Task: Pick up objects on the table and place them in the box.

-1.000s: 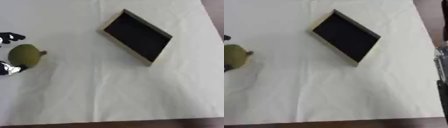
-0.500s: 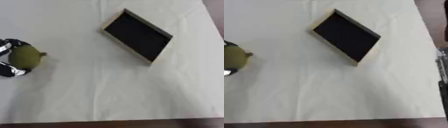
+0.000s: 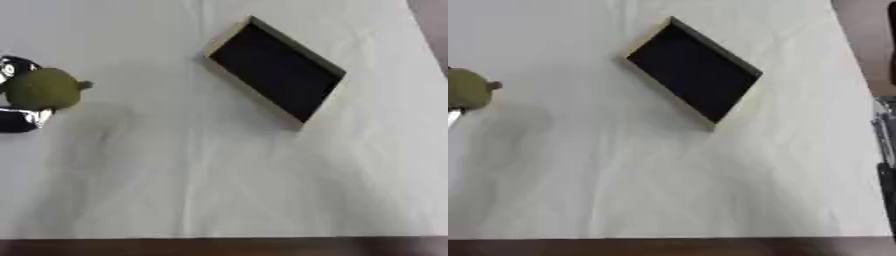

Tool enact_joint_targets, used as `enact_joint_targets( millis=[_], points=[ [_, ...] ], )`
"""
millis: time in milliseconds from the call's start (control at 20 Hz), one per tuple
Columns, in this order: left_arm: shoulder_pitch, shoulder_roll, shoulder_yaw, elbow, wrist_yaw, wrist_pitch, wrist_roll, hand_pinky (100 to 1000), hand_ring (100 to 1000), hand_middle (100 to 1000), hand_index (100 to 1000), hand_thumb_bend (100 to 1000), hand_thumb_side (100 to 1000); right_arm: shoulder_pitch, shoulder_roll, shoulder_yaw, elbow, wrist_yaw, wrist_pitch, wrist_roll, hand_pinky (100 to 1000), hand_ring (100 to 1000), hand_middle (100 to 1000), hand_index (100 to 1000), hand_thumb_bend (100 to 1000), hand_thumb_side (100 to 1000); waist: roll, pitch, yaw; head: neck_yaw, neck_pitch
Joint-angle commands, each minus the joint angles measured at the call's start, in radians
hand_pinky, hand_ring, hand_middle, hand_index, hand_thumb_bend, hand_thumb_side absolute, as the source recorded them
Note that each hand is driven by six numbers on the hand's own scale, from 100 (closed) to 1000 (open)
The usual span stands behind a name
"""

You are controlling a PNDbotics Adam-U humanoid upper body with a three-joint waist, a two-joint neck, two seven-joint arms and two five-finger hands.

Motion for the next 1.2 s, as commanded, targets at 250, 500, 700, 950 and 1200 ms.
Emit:
enact_joint_targets(
  millis=[250, 500, 700, 950, 1200],
  points=[
    [-0.085, 0.026, 0.012, -0.139, 0.003, -0.016, 0.031, 641, 648, 574, 676, 100, 100, -0.01, -0.016, -0.005, -0.021, -0.005, -0.001, -0.003, 843, 706, 632, 726, 100, 632, 0.005, -0.033, 0.0, 0.009, -0.001],
    [-0.315, -0.109, -0.084, -0.1, -0.079, -0.065, -0.02, 635, 630, 556, 661, 100, 100, -0.019, -0.015, -0.002, -0.021, -0.007, -0.006, 0.001, 842, 705, 632, 726, 100, 619, 0.006, -0.048, -0.005, 0.017, 0.008],
    [-0.412, -0.237, -0.135, -0.016, -0.18, -0.105, -0.032, 630, 619, 543, 651, 100, 100, -0.032, -0.005, 0.002, -0.021, -0.011, -0.011, 0.005, 842, 705, 633, 727, 100, 614, 0.0, -0.049, -0.018, 0.017, 0.009],
    [-0.485, -0.369, -0.172, 0.102, -0.334, -0.156, 0.004, 631, 613, 532, 641, 100, 100, -0.06, 0.021, 0.012, -0.021, -0.023, -0.016, 0.012, 842, 705, 634, 727, 100, 609, -0.015, -0.042, -0.047, 0.025, 0.002],
    [-0.536, -0.469, -0.172, 0.246, -0.459, -0.193, 0.051, 627, 612, 532, 639, 100, 100, -0.101, 0.071, 0.026, -0.021, -0.041, -0.024, 0.028, 841, 703, 633, 727, 100, 601, -0.041, -0.034, -0.093, 0.072, -0.011]
  ],
)
